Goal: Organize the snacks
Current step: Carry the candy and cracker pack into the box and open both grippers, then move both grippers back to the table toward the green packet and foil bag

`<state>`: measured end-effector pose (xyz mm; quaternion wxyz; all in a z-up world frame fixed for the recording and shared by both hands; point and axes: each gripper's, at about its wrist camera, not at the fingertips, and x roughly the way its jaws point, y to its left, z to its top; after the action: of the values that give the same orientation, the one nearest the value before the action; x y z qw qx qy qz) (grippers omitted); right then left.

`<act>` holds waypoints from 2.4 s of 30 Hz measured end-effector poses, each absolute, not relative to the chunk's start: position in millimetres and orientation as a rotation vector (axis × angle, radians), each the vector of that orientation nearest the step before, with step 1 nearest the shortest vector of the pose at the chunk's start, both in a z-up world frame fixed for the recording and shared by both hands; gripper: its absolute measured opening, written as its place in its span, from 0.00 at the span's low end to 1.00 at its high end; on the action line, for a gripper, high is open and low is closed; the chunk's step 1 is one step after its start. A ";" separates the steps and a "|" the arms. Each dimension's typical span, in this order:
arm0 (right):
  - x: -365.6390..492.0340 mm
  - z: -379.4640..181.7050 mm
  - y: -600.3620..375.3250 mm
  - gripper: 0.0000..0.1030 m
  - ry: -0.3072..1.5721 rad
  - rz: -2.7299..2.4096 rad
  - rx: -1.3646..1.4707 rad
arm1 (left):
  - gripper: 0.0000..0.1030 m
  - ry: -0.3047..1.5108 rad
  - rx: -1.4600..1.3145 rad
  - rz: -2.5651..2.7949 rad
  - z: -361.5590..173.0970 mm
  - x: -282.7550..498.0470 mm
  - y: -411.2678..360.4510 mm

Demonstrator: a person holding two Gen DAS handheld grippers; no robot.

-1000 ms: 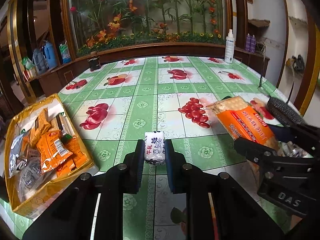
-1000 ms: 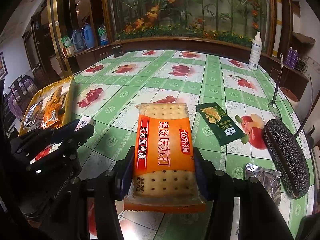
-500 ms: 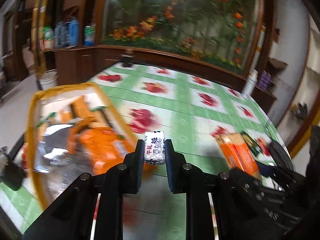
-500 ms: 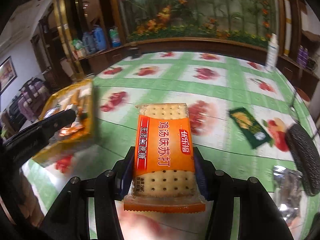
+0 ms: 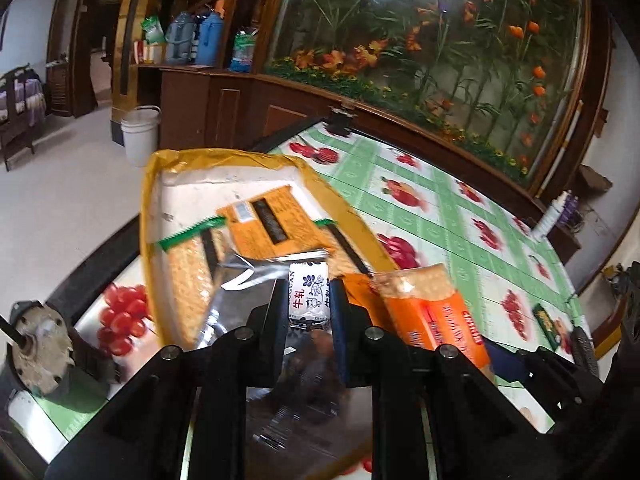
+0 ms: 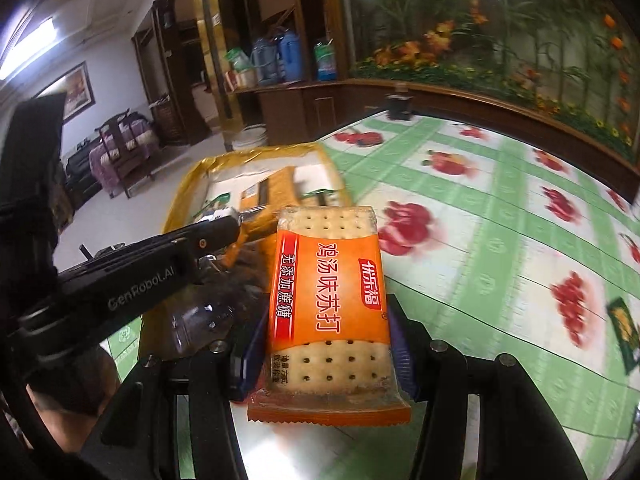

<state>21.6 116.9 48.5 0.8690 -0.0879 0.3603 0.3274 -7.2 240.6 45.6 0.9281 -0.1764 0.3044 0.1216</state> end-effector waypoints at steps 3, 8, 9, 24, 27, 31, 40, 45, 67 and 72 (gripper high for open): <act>27.3 41.1 132.8 0.53 0.757 0.688 -0.206 | 0.17 0.615 -0.340 0.285 44.3 -2.5 245.0; 30.6 33.7 147.2 0.53 0.751 0.705 -0.223 | 0.17 0.562 -0.314 0.309 39.6 -2.1 245.0; 30.1 32.3 149.2 0.54 0.744 0.703 -0.233 | 0.17 0.549 -0.308 0.312 38.7 -2.2 244.3; 21.5 50.9 131.1 0.55 0.640 0.702 -0.219 | 0.65 0.417 -0.245 0.365 50.2 -15.6 238.5; 23.4 53.8 124.1 0.55 0.637 0.683 -0.204 | 0.67 0.393 -0.224 0.376 53.4 -18.8 235.6; 26.8 58.1 110.8 0.55 0.641 0.663 -0.175 | 0.71 0.373 -0.204 0.380 55.4 -20.2 232.9; 40.6 74.6 44.5 0.55 0.639 0.594 -0.070 | 0.71 0.315 -0.128 0.368 62.0 -28.8 216.9; 49.0 81.9 -21.6 0.55 0.621 0.500 -0.019 | 0.71 0.275 -0.117 0.357 68.7 -44.0 205.3; 143.7 29.7 -196.6 0.48 0.861 0.038 0.179 | 0.70 0.901 -0.339 -0.370 10.1 -3.3 78.4; 147.3 12.2 -181.8 0.45 0.919 0.087 0.148 | 0.70 0.880 -0.382 -0.382 9.8 -6.1 83.4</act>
<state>147.3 -181.8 12.2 0.8927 0.0713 0.4430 0.0420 -6.1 83.4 9.8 0.8697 -0.1828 0.4205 -0.1827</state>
